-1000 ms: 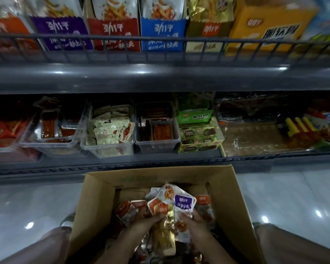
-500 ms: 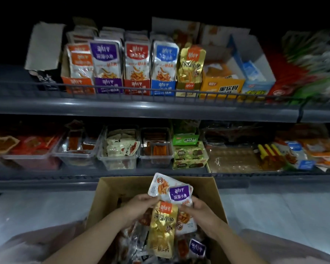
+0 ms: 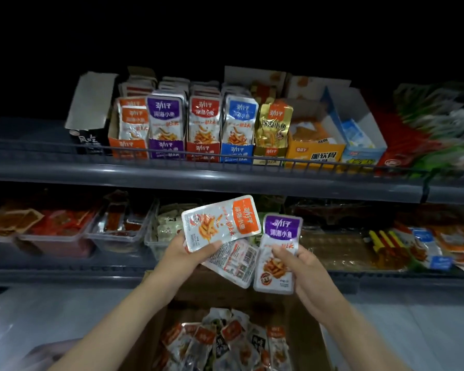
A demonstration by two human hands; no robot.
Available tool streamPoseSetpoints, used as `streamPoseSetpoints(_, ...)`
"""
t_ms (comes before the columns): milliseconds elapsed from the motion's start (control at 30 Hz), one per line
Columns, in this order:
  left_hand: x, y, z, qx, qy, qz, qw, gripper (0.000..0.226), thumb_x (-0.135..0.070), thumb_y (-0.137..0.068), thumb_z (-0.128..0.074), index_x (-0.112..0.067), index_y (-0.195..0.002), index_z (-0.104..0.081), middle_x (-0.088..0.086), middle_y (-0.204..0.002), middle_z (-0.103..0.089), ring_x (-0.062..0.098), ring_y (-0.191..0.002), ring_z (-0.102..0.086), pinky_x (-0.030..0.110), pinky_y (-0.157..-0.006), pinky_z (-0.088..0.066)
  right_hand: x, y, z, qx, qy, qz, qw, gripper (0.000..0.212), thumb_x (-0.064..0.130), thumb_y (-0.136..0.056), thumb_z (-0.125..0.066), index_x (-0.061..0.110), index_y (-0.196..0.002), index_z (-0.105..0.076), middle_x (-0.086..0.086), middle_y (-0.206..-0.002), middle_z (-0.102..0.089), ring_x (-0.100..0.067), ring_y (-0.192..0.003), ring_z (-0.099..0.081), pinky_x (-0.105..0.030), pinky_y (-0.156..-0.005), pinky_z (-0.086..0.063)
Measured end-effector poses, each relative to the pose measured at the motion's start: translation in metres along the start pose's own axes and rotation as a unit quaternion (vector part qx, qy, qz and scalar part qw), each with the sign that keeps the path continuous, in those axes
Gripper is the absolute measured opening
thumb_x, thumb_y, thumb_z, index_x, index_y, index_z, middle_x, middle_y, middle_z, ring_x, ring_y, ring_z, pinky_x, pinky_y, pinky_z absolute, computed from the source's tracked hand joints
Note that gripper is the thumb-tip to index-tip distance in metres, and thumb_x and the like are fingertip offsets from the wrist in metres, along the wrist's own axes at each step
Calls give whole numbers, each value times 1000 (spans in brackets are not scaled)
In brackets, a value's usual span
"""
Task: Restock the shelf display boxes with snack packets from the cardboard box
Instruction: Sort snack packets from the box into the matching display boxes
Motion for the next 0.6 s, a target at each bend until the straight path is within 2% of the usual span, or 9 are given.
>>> streamPoseSetpoints(67, -6, -4, -1, 20, -47, -10, 999, 28, -11, -73, -78, -17, -97, -64, -1, -93, -74, 18, -90, -70, 31, -80, -55, 6, -1, -2, 7, -8, 11, 1000, 37, 27, -80, -63, 9, -113, -61, -13, -105, -72, -28, -95, -70, -39, -80, -57)
streamPoseSetpoints(167, -9, -3, -12, 114, -133, -21, 984, 33, -6, -67, -82, -12, -96, -66, -2, -88, -75, 13, -82, -72, 23, -66, -56, 16, -5, -3, 8, 38, 23, 999, 30, 28, -79, -64, 12, -104, -63, -9, -96, -75, -24, -86, -72, -31, -71, -59)
streamPoseSetpoints(233, -7, -3, -20, 146, -144, -19, 979, 36, -4, -67, -82, -9, -99, -66, 2, -91, -75, 15, -83, -72, 26, -68, -58, 14, -8, -8, 24, 96, 21, 995, 19, 26, -84, -63, 15, -100, -62, -3, -90, -75, -19, -82, -73, -26, -68, -58)
streamPoseSetpoints(300, -4, -4, -24, 138, -119, -6, 983, 38, -6, -69, -81, -13, -102, -66, 2, -94, -75, 17, -87, -71, 26, -72, -58, 5, -11, -11, 20, 119, 11, 993, 16, 28, -89, -60, 19, -102, -60, 3, -88, -75, -15, -80, -73, -22, -64, -57)
streamPoseSetpoints(400, 8, -9, -22, 79, -78, 35, 993, 33, -12, -71, -81, -19, -99, -66, -3, -89, -75, 15, -87, -71, 24, -72, -55, -11, -13, -9, -15, 79, -19, 997, 29, 31, -86, -64, 22, -113, -57, 3, -94, -75, -17, -85, -73, -30, -70, -59)
streamPoseSetpoints(500, 20, -13, -23, 31, -28, 66, 997, 23, -19, -76, -78, -17, -96, -67, -3, -87, -75, 18, -90, -70, 29, -79, -53, -22, -15, -2, -48, 19, -41, 998, 47, 31, -77, -72, 20, -120, -54, -4, -102, -74, -25, -91, -72, -47, -83, -57)
streamPoseSetpoints(600, 26, -20, -24, 7, 72, 105, 992, 13, -22, -87, -66, -12, -96, -67, 3, -90, -75, 22, -92, -68, 32, -78, -52, -26, -18, 10, -82, -58, -79, 992, 34, 24, -84, -67, 15, -116, -61, -8, -103, -73, -28, -94, -71, -52, -90, -53)
Point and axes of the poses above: each hand's wrist, its own y-axis away from the middle knuckle, its own z-axis out of the back of the hand, x = y × z, the point moved 7 cm from there along -y, towards the middle knuckle
